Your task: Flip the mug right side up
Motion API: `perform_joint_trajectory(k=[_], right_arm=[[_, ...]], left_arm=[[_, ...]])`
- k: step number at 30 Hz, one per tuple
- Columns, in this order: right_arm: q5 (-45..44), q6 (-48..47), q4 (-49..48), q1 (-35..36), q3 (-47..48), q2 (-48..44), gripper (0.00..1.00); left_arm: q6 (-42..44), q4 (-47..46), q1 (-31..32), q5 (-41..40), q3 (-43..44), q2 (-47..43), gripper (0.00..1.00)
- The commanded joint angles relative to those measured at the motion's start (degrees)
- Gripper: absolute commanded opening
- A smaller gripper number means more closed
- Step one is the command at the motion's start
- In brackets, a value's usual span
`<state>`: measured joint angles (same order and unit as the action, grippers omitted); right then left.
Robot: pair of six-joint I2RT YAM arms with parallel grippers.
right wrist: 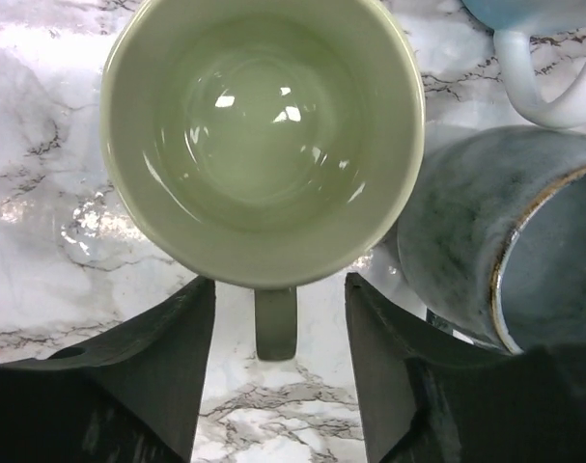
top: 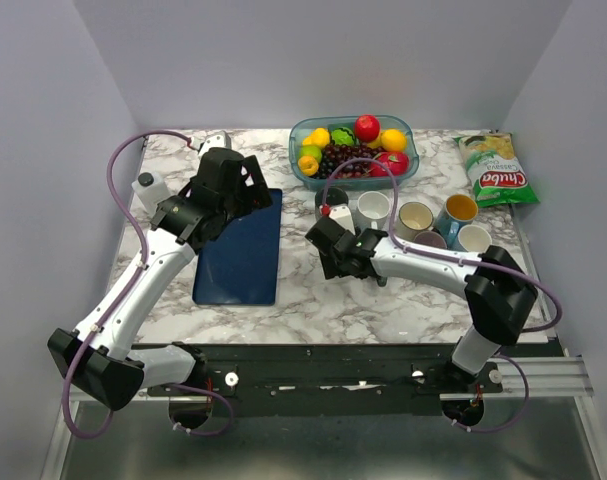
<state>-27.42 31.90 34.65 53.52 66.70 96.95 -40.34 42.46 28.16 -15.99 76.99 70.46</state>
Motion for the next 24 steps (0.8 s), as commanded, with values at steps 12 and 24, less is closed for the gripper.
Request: perform_joint_trajectory(k=[12, 24], right_arm=[[-11.32, -2.01, 0.41, -0.34, -4.65, -30.30, 1.00], [-26.54, -17.66, -3.28, -0.78, 2.38, -52.64, 1.00]], left_arm=[[5.44, 4.91, -1.00, 3.77, 7.29, -1.73, 0.99], [8.78, 5.45, -1.00, -4.66, 13.54, -6.64, 0.99]])
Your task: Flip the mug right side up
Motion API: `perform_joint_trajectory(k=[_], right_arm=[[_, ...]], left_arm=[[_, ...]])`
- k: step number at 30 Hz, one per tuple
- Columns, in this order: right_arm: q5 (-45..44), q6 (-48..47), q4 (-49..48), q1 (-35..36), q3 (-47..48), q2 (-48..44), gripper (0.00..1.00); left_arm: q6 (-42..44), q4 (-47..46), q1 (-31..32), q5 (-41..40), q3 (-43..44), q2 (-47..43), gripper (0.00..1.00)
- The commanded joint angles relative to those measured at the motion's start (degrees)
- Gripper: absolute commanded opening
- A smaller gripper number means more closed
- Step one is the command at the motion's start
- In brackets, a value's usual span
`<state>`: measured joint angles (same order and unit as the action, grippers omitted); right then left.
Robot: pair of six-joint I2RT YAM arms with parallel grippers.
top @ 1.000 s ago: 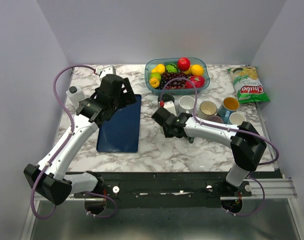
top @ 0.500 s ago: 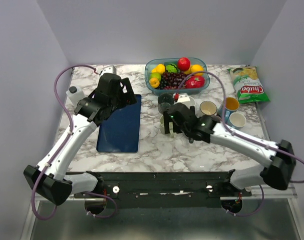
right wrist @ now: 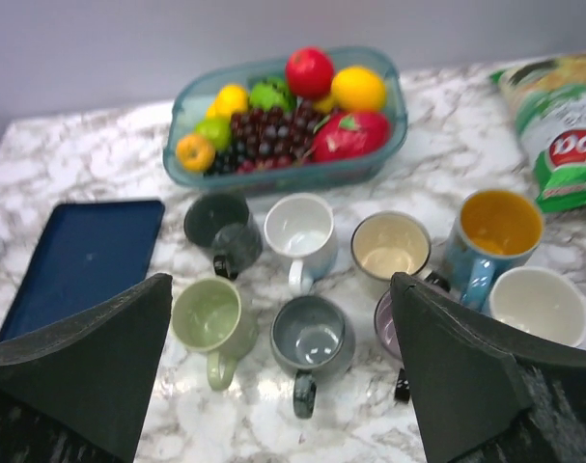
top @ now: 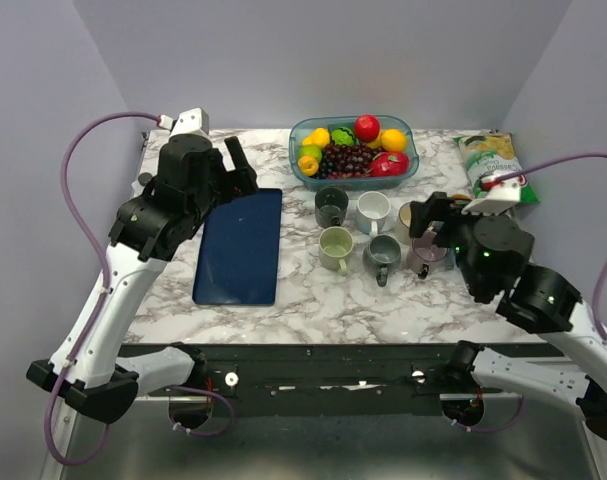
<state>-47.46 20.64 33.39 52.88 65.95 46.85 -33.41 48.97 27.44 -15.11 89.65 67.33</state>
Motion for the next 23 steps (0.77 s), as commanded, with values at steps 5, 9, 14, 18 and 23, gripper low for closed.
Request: perform_joint_trajectory(k=[5, 9, 14, 18, 23], right_arm=[[-7.82, -7.02, -2.36, -0.15, 6.03, -4.57, 1.00], [-7.12, -6.58, -2.80, -0.24, 6.73, -5.45, 1.00], [-7.47, -6.58, -3.41, -0.24, 7.35, -6.77, 1.00], [-7.73, -7.54, -4.47, -0.15, 7.35, -7.74, 1.00], [-7.74, -7.72, -5.08, -0.24, 7.52, -8.27, 1.00]], left_arm=[[2.56, -8.26, -0.28, -8.00, -2.63, -10.28, 0.99], [3.70, -10.38, -0.28, -8.97, -3.42, -12.75, 0.99], [5.02, -12.23, -0.20, -10.64, -4.04, -14.24, 0.99], [5.54, -12.50, -0.20, -10.29, -3.95, -14.60, 0.99], [5.81, -10.74, -0.28, -10.99, -2.28, -13.54, 0.99]])
